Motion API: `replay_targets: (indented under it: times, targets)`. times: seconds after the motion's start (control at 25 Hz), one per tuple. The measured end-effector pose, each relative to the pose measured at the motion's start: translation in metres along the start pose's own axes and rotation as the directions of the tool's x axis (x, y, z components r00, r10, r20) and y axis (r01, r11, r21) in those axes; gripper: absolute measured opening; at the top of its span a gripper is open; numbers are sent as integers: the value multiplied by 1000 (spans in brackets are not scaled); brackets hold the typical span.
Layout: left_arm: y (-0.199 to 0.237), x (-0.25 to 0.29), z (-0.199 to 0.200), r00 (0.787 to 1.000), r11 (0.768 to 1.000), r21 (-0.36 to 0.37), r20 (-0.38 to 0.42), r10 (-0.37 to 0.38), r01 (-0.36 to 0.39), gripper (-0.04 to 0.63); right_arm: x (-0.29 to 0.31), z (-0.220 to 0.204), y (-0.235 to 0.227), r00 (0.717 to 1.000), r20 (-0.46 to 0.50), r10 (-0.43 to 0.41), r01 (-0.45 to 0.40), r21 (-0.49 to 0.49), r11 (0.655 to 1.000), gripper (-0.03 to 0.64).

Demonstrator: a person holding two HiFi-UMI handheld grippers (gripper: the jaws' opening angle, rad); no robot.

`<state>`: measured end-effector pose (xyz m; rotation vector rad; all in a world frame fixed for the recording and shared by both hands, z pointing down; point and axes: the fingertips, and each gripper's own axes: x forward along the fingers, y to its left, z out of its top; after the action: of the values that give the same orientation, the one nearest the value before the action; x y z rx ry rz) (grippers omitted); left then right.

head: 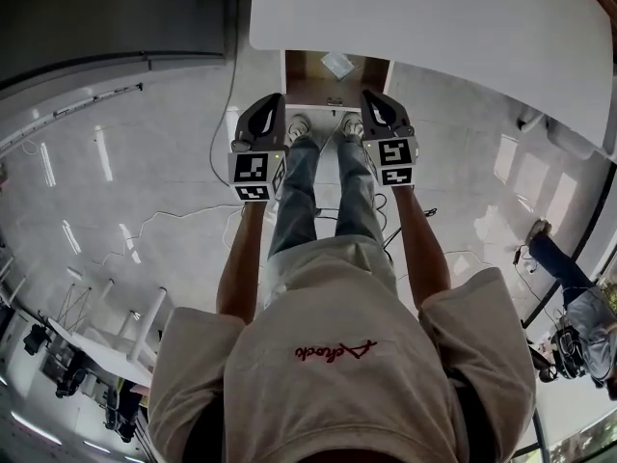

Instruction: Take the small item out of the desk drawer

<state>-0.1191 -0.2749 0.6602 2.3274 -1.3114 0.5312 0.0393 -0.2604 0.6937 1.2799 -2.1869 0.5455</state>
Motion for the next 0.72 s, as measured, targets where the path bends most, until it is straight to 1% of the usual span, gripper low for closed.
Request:
replay_targets:
  times: [0.16, 0.32, 0.48, 0.72]
  targets:
    - [2, 6, -25, 1000, 1000, -13, -25, -9, 8, 9, 11, -22, 1, 1000, -13, 0, 0, 1, 1000, 12]
    - [3, 8, -51, 999, 999, -40, -51, 1, -3, 9, 18, -49, 3, 998, -53, 18, -18, -13, 1000, 12]
    - [4, 16, -74, 998, 998, -58, -57, 6, -9, 9, 29, -71, 1, 995, -94, 39, -45, -57, 997, 12]
    - [-1, 21, -92, 998, 996, -82, -56, 17, -22, 9, 38, -91, -7, 990, -127, 57, -69, -91, 993, 12]
